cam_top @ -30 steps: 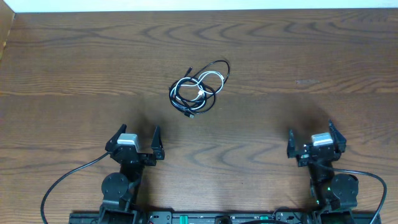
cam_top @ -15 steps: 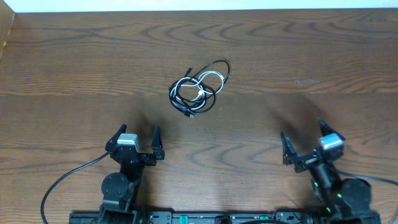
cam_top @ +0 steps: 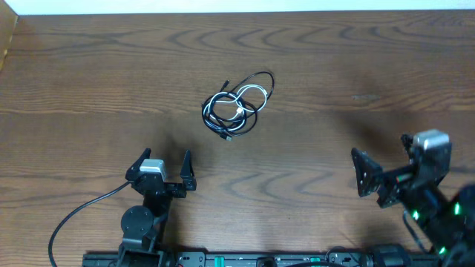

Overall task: Untangle cables
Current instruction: 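Raise the right gripper and swing it toward the cable bundle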

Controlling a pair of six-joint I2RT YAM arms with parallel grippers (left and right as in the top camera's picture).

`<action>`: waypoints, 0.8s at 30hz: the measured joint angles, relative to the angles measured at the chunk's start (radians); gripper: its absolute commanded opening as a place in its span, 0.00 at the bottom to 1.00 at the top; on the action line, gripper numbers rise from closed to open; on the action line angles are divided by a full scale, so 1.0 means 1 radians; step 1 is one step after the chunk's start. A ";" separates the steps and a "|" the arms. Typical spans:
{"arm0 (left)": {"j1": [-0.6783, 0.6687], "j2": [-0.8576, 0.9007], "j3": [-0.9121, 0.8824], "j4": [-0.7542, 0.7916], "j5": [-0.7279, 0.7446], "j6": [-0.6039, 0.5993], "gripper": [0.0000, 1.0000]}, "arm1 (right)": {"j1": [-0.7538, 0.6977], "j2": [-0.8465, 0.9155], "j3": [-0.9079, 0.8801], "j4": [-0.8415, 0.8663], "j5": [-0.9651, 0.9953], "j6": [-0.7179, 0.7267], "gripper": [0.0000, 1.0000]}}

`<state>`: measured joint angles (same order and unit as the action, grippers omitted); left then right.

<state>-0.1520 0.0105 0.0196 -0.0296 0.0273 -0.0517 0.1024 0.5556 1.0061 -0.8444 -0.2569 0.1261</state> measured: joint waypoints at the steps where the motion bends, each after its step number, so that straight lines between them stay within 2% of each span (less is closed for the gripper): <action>1: 0.000 0.000 0.000 0.000 0.000 0.000 0.98 | 0.000 0.057 0.055 -0.063 -0.005 0.005 0.99; 4: 0.000 0.000 0.000 -0.001 0.000 0.000 0.98 | 0.000 0.203 0.183 -0.213 -0.023 0.021 0.99; 9: 0.000 0.000 0.000 -0.001 0.000 0.000 0.98 | 0.000 0.414 0.288 -0.407 -0.051 0.028 0.99; 18: 0.000 0.000 0.000 -0.001 0.000 0.000 0.98 | 0.000 0.689 0.291 -0.404 -0.181 0.033 0.99; 20: 0.000 0.000 0.000 -0.001 0.000 0.000 0.98 | 0.000 0.732 0.291 -0.404 -0.193 0.034 0.90; 21: 0.000 0.000 0.000 -0.001 0.000 0.000 0.98 | 0.000 0.756 0.291 -0.404 -0.199 0.038 0.82; 23: 0.000 0.000 0.000 -0.001 0.000 0.000 0.98 | 0.000 0.800 0.291 -0.403 -0.206 0.042 0.59; 24: 0.000 0.000 0.000 -0.001 0.000 0.000 0.98 | 0.000 0.819 0.291 -0.403 -0.209 0.044 0.50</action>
<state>-0.1520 0.0101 0.0200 -0.0303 0.0273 -0.0517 0.1020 1.3750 1.2968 -1.2472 -0.4664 0.1699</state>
